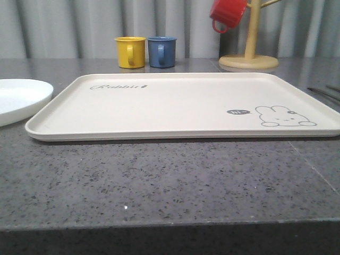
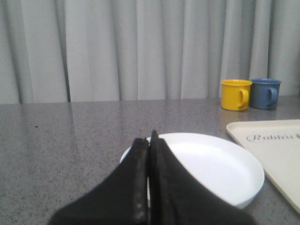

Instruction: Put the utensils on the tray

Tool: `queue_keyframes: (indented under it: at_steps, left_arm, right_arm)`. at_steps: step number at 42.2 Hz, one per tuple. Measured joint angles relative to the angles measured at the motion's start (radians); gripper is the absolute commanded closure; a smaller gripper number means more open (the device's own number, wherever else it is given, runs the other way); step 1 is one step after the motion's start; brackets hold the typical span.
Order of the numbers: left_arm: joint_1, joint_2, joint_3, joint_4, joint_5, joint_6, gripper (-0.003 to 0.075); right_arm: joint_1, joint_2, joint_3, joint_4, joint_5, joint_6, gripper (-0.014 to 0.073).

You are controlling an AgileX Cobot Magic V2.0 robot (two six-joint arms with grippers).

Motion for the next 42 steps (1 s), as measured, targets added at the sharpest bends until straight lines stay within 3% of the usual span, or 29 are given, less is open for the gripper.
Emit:
queue_keyframes:
  at_steps: [4,10,17,23,30,42]
  left_arm:
    - [0.0,0.0,-0.071,0.0,0.013,0.0,0.0741]
    - [0.0,0.0,-0.298,0.0,0.11,0.0,0.0741]
    - [0.0,0.11,-0.585,0.009,0.327,0.0,0.0741]
    - [0.0,0.259,-0.763,0.012,0.522,0.0,0.0741]
    - [0.0,0.38,-0.807,0.013,0.621,0.0,0.0741]
    - [0.0,0.47,-0.768,0.012,0.653,0.0,0.0738]
  right_arm:
    - [0.0,0.0,-0.103,0.0,0.08,0.0,0.066]
    - [0.0,0.022,-0.315,0.0,0.217,0.0,0.066]
    - [0.0,0.178,-0.585,0.0,0.432,0.0,0.066]
    - [0.0,0.307,-0.721,0.0,0.567,0.0,0.066]
    - [0.0,0.425,-0.753,0.0,0.655,0.001,0.066]
    - [0.0,0.542,-0.733,0.0,0.686,-0.004,0.0625]
